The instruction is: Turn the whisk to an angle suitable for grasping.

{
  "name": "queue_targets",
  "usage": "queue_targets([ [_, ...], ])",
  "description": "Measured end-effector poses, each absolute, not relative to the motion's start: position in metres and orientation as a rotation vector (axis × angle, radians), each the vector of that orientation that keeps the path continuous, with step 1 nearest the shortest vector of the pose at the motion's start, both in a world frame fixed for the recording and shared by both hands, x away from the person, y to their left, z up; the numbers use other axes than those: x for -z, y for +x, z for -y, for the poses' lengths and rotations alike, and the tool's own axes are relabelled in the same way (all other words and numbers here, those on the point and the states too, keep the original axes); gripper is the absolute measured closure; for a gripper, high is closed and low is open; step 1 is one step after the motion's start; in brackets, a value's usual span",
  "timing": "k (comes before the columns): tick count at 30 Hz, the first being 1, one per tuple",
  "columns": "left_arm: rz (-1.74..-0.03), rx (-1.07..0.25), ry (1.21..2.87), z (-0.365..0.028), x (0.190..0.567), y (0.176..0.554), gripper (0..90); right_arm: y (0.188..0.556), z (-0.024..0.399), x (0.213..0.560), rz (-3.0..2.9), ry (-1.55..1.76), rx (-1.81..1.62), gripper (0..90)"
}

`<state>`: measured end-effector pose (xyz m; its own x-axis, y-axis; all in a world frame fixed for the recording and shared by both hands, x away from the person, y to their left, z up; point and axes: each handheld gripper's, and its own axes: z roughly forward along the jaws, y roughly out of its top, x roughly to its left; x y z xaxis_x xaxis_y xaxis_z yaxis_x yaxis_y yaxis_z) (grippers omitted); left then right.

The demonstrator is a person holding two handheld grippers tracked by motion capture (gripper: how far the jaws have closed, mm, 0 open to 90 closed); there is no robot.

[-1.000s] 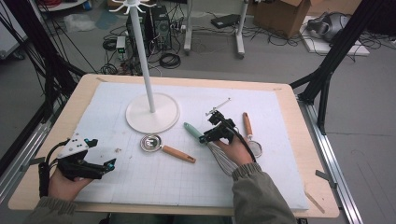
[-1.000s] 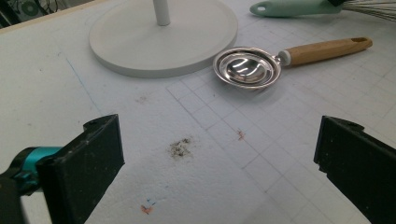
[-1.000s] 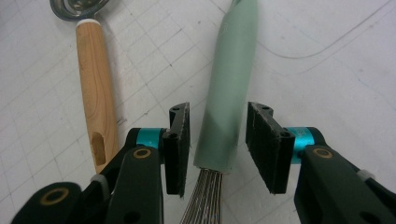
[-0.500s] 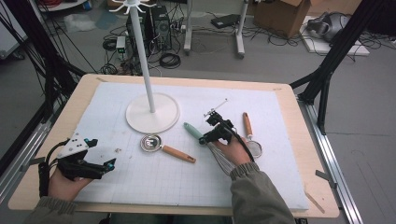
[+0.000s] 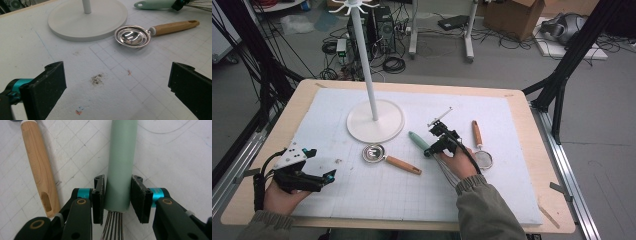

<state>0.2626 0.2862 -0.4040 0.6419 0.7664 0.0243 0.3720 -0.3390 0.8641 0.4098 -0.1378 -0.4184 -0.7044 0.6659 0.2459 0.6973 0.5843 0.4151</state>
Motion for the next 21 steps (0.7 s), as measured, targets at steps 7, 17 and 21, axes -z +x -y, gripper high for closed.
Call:
queue_targets([
  [7, -0.888, -0.547, 1.95, -0.2855, 0.4034, 0.2621, 1.8, 0.4077, 0.1339, 0.4174, 2.753, -1.216, 0.731, 66.5],
  [17, -0.892, -0.548, 1.948, -0.2862, 0.403, 0.262, 1.8, 0.4087, 0.1358, 0.4169, 2.714, -1.264, 0.727, 69.0],
  [21, -0.891, -0.548, 1.948, -0.2863, 0.4029, 0.2621, 1.8, 0.4078, 0.135, 0.4164, 2.717, -1.269, 0.723, 69.1],
])
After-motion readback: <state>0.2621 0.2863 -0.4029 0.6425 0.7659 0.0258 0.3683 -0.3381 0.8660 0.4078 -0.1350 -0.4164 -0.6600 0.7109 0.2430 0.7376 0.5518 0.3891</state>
